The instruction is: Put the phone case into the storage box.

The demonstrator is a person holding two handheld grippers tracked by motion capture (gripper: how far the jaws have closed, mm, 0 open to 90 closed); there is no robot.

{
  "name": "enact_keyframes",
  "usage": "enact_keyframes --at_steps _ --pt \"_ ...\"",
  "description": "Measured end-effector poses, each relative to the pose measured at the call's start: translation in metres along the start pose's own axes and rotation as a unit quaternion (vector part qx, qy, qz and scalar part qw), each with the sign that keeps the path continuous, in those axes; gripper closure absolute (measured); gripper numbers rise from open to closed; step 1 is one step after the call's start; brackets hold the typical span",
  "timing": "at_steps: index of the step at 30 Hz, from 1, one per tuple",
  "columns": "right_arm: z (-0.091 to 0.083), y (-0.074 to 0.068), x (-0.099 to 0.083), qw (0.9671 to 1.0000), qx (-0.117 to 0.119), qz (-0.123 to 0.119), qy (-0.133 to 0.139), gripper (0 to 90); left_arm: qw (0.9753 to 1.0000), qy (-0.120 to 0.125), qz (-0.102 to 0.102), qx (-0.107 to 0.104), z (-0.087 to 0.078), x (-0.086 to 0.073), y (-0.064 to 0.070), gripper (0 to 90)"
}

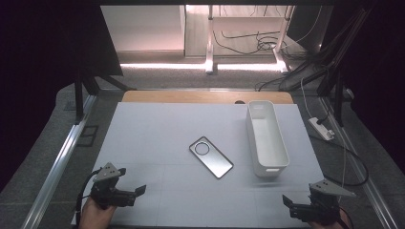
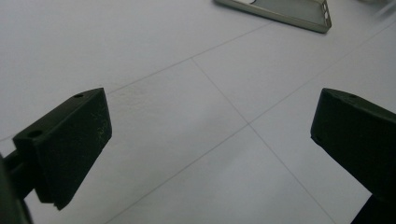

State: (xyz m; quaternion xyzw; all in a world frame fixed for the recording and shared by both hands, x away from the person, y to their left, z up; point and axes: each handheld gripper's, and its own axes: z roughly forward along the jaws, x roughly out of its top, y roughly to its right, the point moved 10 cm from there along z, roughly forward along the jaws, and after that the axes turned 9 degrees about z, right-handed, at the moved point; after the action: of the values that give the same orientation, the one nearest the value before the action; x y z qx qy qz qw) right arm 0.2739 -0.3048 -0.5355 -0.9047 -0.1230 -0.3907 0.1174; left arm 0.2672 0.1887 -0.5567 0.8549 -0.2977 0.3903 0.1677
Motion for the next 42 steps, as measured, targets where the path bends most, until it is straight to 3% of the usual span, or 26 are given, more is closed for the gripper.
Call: enact_keyframes --at_steps 14,42 --pt "0.001 -0.001 -0.001 1.0000 0.002 -0.002 -0.004 0.0 0.9995 -0.014 0.025 -0.013 0.017 0.020 0.002 0.0" --pt "0.002 -0.001 -0.001 0.9999 0.005 -0.004 -0.009 0.0 0.9971 -0.024 0.052 -0.050 0.054 0.066 0.014 0.0"
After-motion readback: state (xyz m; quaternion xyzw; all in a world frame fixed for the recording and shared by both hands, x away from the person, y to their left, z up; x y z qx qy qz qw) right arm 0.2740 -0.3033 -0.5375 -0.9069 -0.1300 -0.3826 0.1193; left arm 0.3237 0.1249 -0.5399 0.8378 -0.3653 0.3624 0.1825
